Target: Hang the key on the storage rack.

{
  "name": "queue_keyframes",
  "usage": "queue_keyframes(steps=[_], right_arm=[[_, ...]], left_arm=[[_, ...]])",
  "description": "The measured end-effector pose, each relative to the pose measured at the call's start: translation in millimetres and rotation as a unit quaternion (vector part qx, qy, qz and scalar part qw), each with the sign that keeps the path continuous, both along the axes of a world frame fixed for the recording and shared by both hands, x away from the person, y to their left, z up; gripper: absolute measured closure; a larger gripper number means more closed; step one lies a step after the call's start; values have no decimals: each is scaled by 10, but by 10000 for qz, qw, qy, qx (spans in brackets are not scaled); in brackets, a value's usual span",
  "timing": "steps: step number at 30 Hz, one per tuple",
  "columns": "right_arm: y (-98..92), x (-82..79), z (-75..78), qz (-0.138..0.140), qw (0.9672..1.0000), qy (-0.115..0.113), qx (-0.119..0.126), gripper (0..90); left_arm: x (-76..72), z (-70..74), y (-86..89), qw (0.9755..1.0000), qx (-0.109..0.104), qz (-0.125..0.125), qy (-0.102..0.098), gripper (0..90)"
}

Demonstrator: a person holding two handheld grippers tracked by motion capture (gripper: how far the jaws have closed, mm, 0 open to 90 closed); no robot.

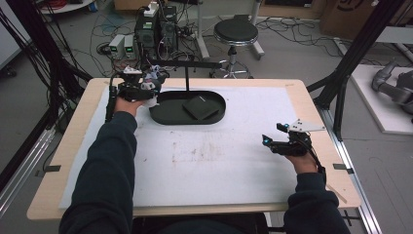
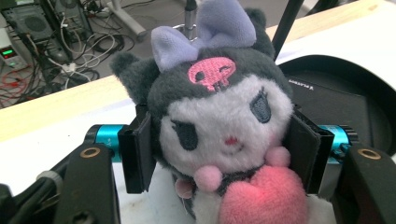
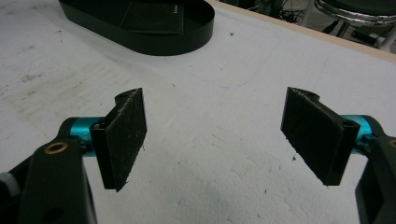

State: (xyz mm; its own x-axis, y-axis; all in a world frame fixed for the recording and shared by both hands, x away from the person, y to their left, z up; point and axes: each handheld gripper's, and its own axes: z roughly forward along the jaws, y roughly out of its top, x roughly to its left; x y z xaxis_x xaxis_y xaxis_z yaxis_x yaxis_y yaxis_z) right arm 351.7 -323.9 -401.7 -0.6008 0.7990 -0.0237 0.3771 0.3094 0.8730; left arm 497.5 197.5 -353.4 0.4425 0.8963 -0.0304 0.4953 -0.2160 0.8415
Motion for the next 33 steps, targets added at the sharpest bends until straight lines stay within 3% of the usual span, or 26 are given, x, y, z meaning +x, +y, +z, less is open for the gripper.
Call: queue_keyframes(steps=[7,13,16,19,21,24,27,28,33], right_arm=[[-17,-4,5,-12,10000,-21,18,229],[-43,-9,-2,-42,10000,-11,15,229],[-43,-15,-2,-55,10000,3,17,229],[-43,-17,-4,-49,10000,-2,10,229],[-48,-18,-6,-34,10000,-24,13,229],[-63,-18,-8,-48,10000,-35,11,229],[-77,-22,-7,-66,10000,-45,7,228],[-80,-23,-7,-67,10000,-49,-5,229],[-71,-34,-10,-66,9997,-124,-204,220]], left_arm=[[66,-61,-37,9990,31,452,37,317],[64,-144,-25,9990,-19,450,71,280],[32,-190,-7,9988,54,479,73,269],[-9,-225,36,9988,-80,483,100,244],[-104,-209,82,9987,-334,383,-73,243],[-190,-181,108,9982,-443,308,-249,243],[-416,-143,156,9956,-733,177,-555,244],[-416,-143,156,9956,-733,177,-555,240],[-746,-169,207,9933,-781,-5,-856,223]])
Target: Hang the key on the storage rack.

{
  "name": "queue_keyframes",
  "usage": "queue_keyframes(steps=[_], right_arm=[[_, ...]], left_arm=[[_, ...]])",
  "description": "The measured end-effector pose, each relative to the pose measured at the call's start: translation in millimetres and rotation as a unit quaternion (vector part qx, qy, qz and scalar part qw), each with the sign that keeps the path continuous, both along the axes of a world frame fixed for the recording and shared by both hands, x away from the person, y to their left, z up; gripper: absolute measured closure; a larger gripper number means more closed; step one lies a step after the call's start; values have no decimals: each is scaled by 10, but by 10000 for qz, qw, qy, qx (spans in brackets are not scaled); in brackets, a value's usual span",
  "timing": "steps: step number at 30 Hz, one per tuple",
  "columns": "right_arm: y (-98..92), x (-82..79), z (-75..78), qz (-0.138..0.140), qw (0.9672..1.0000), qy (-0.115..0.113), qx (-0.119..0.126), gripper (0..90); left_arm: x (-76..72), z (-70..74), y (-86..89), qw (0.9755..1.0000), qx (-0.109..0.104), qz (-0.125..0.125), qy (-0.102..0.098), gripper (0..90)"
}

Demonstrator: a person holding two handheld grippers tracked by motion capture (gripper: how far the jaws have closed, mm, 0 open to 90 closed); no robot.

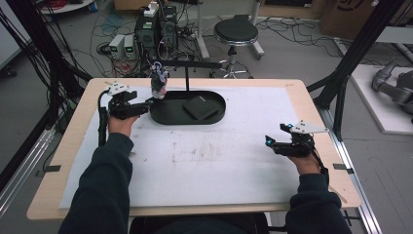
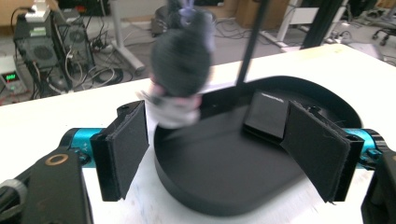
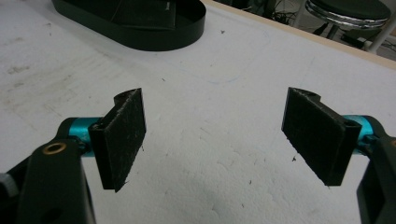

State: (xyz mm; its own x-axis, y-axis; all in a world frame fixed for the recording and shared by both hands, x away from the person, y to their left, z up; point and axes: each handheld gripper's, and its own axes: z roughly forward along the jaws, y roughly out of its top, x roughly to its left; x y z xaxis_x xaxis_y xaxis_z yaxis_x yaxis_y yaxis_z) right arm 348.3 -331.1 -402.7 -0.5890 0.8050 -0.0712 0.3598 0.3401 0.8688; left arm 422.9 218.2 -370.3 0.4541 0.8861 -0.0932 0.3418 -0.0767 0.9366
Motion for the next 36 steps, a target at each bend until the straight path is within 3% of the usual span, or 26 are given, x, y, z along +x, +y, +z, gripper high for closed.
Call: queue_keyframes(steps=[1,3,5,14,23,36], right_arm=[[2,-3,-2,-2,10000,4,-27,219],[6,-15,1,-16,10000,-2,-65,217],[5,-26,7,-19,9999,-35,-97,216],[24,-94,39,-120,9997,-96,-180,216],[61,-99,41,-113,9996,-98,-252,216],[84,-68,15,-107,9994,-39,-312,216]], left_arm=[[-140,-22,3,9999,14,-79,-83,223],[-215,-33,6,9998,7,-120,-166,223],[-416,-62,14,9992,-34,-261,-303,223],[-824,-119,10,9970,79,-334,-695,196],[-953,-252,122,9978,-31,-214,-633,200],[-961,-321,174,9981,-32,-220,-579,215]])
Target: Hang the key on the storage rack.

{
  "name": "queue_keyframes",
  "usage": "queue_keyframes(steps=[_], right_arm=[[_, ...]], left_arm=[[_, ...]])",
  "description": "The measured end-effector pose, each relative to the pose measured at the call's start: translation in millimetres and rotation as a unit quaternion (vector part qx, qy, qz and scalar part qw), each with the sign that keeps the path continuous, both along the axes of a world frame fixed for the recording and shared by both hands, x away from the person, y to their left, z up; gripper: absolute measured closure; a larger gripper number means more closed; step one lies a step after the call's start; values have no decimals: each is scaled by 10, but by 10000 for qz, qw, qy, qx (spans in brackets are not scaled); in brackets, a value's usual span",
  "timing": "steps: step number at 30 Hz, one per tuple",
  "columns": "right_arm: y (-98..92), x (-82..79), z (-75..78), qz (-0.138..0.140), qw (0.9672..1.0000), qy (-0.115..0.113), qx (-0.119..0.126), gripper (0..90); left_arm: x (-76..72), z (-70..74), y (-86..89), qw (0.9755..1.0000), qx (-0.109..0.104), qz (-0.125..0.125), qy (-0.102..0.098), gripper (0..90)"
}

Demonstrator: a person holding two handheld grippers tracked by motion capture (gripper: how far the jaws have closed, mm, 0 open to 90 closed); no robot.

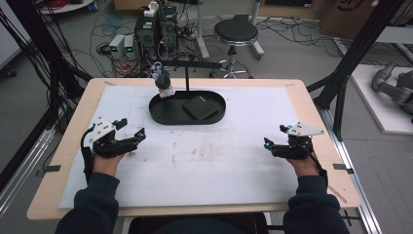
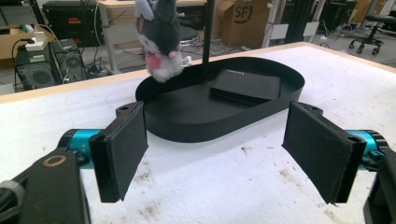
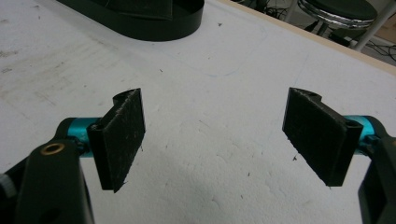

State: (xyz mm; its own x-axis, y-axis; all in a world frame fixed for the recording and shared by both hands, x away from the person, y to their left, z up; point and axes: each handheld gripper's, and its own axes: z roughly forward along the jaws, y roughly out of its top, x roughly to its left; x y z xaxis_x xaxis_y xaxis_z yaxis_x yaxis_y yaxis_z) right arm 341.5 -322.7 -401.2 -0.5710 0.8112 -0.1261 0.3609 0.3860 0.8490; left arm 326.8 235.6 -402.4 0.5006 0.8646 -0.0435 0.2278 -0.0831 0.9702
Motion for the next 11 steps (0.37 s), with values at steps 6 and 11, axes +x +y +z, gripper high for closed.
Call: queue_keyframes(steps=[6,11], right_arm=[[11,6,-8,16,10000,20,11,216],[6,19,-14,20,10000,24,12,216]], left_arm=[[-4,6,13,10000,-19,39,-28,216],[-9,9,18,10000,-34,63,-34,217]])
